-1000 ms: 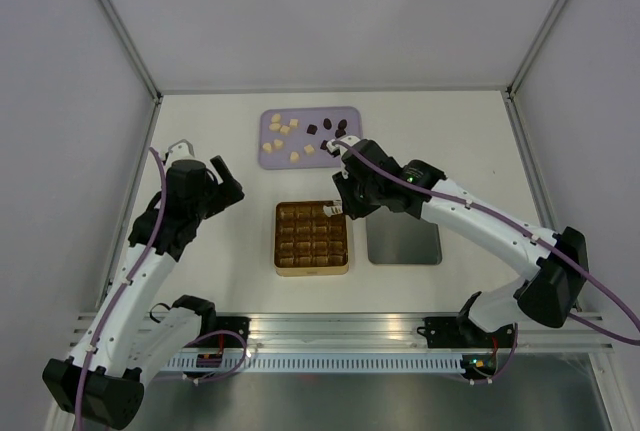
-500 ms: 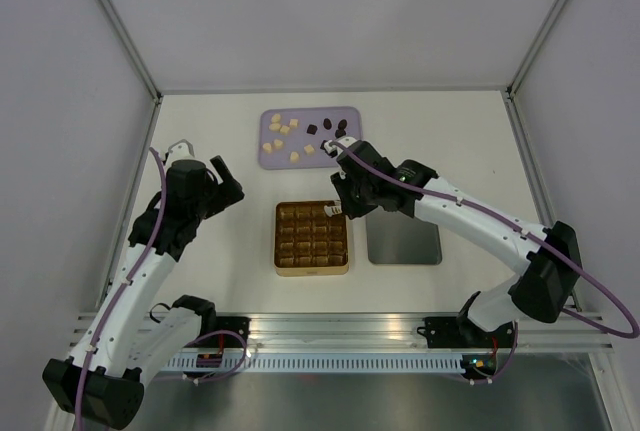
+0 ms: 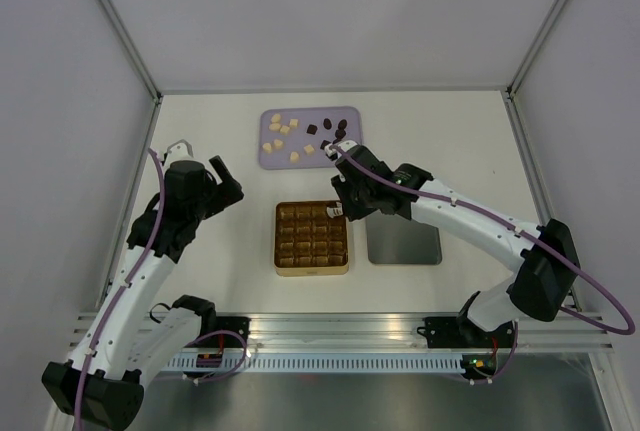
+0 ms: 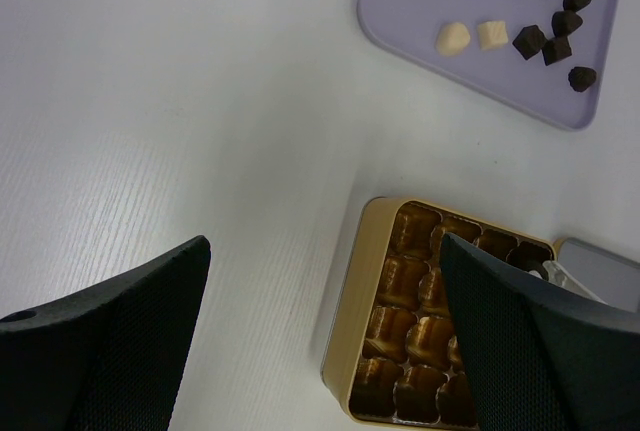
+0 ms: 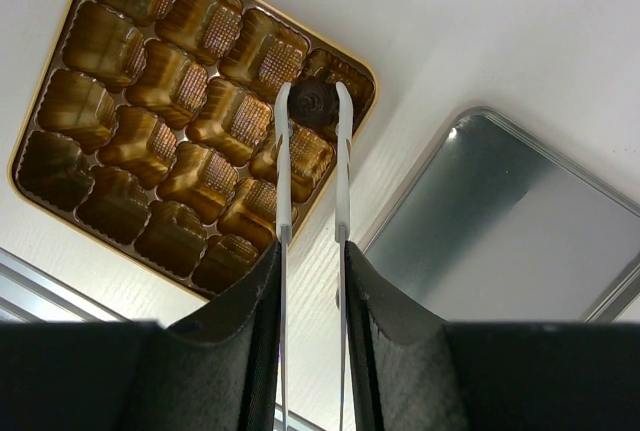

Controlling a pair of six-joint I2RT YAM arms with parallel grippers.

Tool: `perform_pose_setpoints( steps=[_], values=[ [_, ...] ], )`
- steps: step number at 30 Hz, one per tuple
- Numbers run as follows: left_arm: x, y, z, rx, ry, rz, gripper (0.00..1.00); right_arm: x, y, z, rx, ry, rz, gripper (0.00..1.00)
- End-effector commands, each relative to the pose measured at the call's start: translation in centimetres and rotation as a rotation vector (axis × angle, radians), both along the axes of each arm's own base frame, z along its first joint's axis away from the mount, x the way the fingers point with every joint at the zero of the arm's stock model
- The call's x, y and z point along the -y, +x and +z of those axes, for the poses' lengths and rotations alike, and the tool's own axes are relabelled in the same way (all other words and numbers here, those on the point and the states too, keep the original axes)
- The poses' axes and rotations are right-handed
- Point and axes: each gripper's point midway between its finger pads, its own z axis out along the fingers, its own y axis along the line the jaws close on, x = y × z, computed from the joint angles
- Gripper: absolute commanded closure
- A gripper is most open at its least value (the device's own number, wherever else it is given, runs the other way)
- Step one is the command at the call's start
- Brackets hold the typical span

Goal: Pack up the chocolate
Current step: Place the fake chocolate in the packing box.

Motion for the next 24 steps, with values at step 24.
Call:
perform_pose_setpoints(
  steps=[24],
  values=[
    [0.5,0.4,0.7,0.032,-0.024,-0.016,0.0,-0.5,1.0,-0.7,0.041,0.009,-0.035,0.79]
  ],
)
